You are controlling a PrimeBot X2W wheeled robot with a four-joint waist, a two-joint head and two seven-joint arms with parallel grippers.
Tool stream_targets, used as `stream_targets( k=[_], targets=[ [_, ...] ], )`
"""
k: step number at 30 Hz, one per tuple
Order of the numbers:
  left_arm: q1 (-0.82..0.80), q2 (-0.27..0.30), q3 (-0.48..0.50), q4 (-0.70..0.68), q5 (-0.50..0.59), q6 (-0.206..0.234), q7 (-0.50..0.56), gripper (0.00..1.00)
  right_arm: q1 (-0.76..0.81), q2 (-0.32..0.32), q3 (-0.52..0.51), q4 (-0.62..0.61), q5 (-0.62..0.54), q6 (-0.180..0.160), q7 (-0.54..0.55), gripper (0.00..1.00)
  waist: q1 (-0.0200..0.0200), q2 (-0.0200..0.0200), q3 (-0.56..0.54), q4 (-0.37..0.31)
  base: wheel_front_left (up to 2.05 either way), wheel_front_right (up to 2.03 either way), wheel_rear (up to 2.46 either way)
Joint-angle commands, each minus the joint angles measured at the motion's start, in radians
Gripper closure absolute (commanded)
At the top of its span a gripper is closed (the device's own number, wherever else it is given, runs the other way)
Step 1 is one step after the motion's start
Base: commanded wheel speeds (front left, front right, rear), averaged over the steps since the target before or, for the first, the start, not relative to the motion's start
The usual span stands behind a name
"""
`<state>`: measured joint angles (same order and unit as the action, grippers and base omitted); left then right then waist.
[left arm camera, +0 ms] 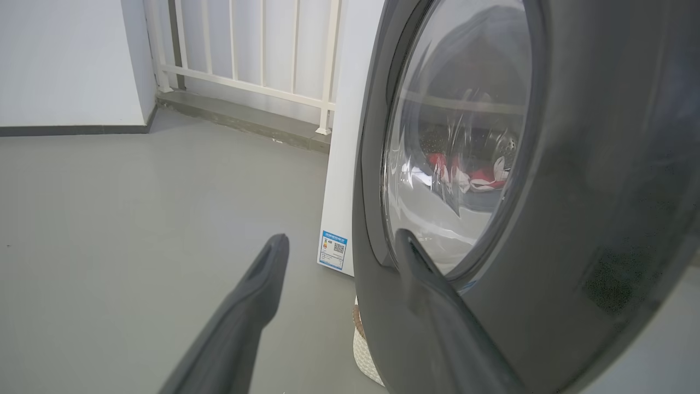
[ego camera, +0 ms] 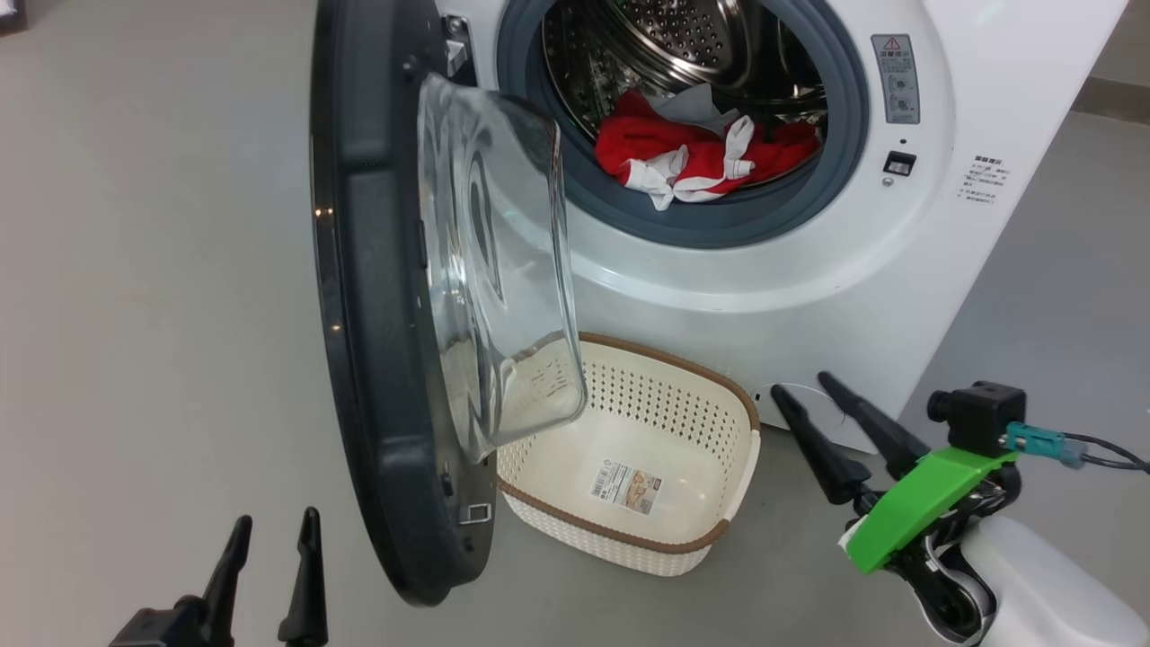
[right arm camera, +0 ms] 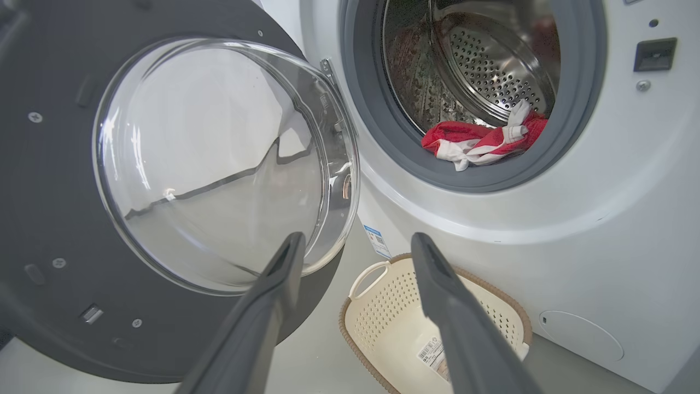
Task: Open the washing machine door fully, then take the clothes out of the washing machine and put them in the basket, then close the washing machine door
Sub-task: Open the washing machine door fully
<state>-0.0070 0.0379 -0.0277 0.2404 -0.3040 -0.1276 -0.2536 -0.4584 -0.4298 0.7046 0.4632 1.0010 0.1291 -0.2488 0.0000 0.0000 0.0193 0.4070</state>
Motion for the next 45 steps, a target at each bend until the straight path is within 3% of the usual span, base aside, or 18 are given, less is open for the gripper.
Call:
stream_targets(
  k=[1,5,12,17,27,42,43,44,45],
  targets=[
    [-0.015,0.016,0.035,-0.027,-0.003,-0.003,-0.008,0.00,0.032,0.008,-0.031,-0.029,-0.040,0.002,-0.012,0.00,0.0000,0.0000,0.004,-0.002,0.00,0.00,0.00],
    [-0.019,0.015,0.032,-0.028,-0.003,-0.003,-0.008,0.00,0.109,0.056,-0.186,-0.072,-0.210,0.002,-0.013,0.00,0.0000,0.0000,0.009,-0.001,0.00,0.00,0.00],
    [-0.025,0.014,0.022,-0.023,-0.001,-0.003,-0.008,0.00,0.227,0.142,-0.367,-0.138,-0.500,0.002,-0.013,0.00,0.0000,0.0000,0.011,0.007,0.00,0.00,0.00],
    [-0.025,0.014,0.016,-0.021,0.003,-0.003,-0.008,0.00,0.289,0.188,-0.447,-0.172,-0.615,0.002,-0.013,0.00,0.0000,0.0000,0.008,0.015,0.00,0.00,0.00],
    [-0.020,0.013,0.007,-0.017,0.003,-0.003,-0.008,0.00,0.383,0.249,-0.559,-0.180,-0.671,0.002,-0.013,0.00,0.0000,0.0000,0.003,0.027,0.00,0.00,0.00],
    [-0.021,0.013,0.016,-0.042,0.002,-0.003,-0.008,0.00,0.395,0.269,-0.592,-0.188,-0.697,0.002,-0.013,0.00,0.0000,0.0000,-0.001,0.020,0.00,0.00,0.00],
    [-0.024,0.013,0.021,-0.056,0.003,-0.003,-0.008,0.40,0.395,0.269,-0.592,-0.188,-0.698,0.002,-0.013,0.00,0.0000,0.0000,-0.001,0.021,0.00,0.00,0.00],
    [-0.027,0.013,0.032,-0.073,0.003,-0.003,-0.008,0.88,0.394,0.269,-0.592,-0.189,-0.699,0.002,-0.013,0.00,0.0000,0.0000,0.000,0.021,0.00,0.00,0.00],
    [-0.027,0.013,0.032,-0.073,0.003,-0.003,-0.008,0.88,0.394,0.269,-0.592,-0.189,-0.699,0.002,-0.013,0.00,0.0000,0.0000,0.000,0.021,0.00,0.00,0.00]
  ],
)
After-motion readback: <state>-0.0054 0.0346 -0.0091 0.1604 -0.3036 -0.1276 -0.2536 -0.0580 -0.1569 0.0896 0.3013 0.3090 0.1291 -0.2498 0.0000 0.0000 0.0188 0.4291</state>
